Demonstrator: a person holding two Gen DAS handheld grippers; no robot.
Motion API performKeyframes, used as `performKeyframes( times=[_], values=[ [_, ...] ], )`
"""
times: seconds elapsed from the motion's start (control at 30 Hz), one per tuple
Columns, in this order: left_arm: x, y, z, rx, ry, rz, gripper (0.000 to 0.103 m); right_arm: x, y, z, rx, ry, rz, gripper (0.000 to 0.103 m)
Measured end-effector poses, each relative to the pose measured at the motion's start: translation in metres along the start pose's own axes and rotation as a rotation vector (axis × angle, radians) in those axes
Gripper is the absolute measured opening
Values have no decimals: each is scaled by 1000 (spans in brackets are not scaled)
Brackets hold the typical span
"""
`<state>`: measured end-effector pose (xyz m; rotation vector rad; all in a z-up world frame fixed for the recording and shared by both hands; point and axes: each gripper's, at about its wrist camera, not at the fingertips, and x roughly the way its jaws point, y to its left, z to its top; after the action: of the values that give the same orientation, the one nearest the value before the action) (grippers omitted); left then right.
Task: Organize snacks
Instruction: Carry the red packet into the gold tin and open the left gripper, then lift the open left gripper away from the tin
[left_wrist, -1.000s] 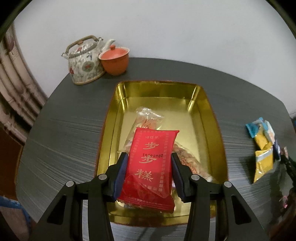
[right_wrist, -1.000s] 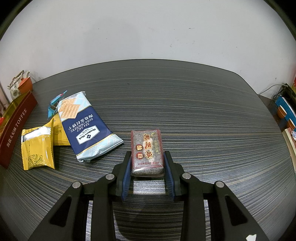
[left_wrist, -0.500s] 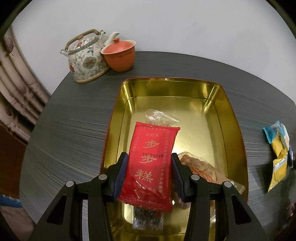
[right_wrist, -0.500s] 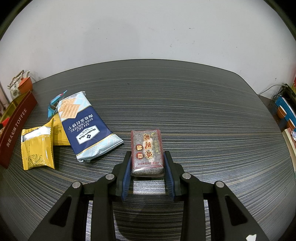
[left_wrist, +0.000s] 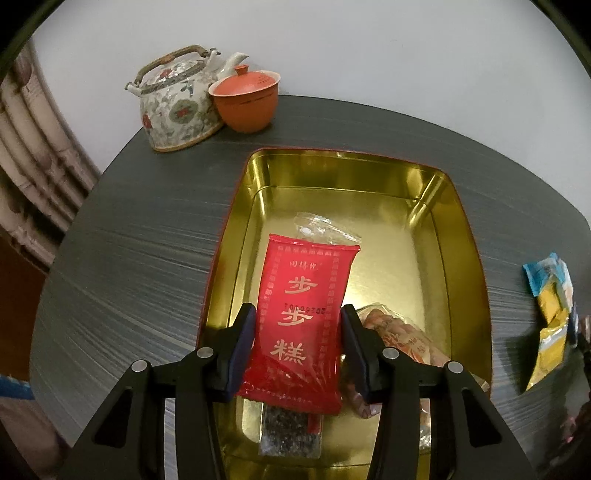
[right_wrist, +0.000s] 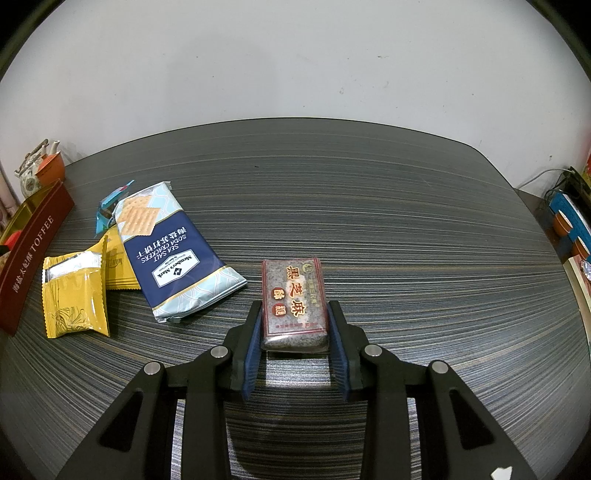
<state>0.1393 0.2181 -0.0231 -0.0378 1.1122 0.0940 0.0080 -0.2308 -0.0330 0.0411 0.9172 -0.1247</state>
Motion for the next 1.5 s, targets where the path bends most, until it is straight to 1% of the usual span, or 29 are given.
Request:
performKeyframes(
  times=[0.3,0.5,0.77,0.83,0.93,1.03,1.13,1.37,1.5],
  values=[
    [-29,-1,-3,51,-42,14,56,0,-1,0,0,0,0,32],
    [-52,10,-11,55,-76,17,62,0,-1,0,0,0,0,32],
    [-74,30,-29,29,-98,-6,63,0,-1,0,0,1,0,32],
    [-80,36,-36,16,-109,0,64,0,-1,0,0,1,1,32],
    [-87,44,-48,13,-127,28,64,0,-1,0,1,1,1,33],
    [-89,54,-58,-6,-132,41,64,0,-1,0,-1,1,1,33],
    [-92,65,-66,-39,-138,34,65,0,-1,0,-3,2,1,33],
    [-94,86,-76,-68,-148,58,65,-5,-5,-3,-7,11,8,33],
    [-90,96,-79,-103,-144,54,65,-4,-7,-5,-9,30,7,33]
  ],
)
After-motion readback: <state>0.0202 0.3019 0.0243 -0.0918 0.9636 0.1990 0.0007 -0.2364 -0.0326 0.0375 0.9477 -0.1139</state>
